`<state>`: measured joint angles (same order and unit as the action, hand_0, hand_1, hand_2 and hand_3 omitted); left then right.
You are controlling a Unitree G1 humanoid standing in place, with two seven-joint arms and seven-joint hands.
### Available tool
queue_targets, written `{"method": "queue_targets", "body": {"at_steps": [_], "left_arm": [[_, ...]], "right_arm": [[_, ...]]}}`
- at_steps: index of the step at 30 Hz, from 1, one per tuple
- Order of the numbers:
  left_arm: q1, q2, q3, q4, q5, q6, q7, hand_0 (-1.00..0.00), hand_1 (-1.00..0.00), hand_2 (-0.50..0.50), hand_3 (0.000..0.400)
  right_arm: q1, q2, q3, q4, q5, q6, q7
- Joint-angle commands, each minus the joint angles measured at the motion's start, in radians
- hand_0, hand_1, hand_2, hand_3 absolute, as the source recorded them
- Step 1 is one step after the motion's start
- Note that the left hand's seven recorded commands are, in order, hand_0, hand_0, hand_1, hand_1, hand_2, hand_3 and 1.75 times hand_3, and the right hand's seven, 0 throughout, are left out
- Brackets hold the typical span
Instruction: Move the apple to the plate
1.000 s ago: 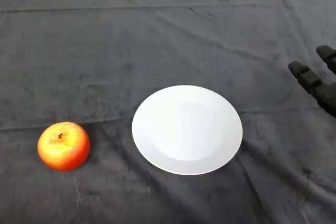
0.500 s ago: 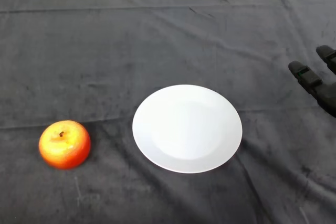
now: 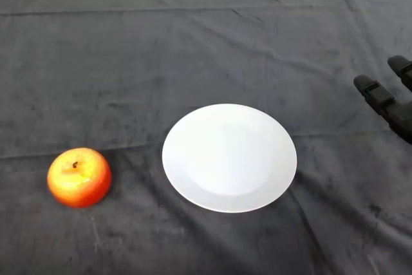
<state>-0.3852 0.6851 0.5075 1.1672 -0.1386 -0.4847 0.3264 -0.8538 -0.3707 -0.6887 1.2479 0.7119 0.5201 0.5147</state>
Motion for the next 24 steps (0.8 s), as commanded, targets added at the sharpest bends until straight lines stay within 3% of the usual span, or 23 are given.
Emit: {"method": "queue_targets", "body": {"at_steps": [1, 16, 24], "left_arm": [[-0.046, 0.066, -0.03, 0.031, 0.03, 0.007, -0.021, 0.0, 0.0, 0.0, 0.0], [-0.071, 0.038, -0.146, -0.039, 0.089, 0.029, -0.196, 0.0, 0.0, 0.0, 0.0], [-0.019, 0.028, -0.2, -0.185, 0.098, 0.095, -0.304, 0.0, 0.0, 0.0, 0.0]], "right_arm": [[-0.03, -0.029, -0.0244, -0.015, -0.0053, 0.0, 0.0088], [-0.029, -0.029, -0.0243, -0.018, -0.0055, -0.001, 0.0082], [-0.027, -0.027, -0.024, -0.02, -0.0057, -0.001, 0.0074]]}}
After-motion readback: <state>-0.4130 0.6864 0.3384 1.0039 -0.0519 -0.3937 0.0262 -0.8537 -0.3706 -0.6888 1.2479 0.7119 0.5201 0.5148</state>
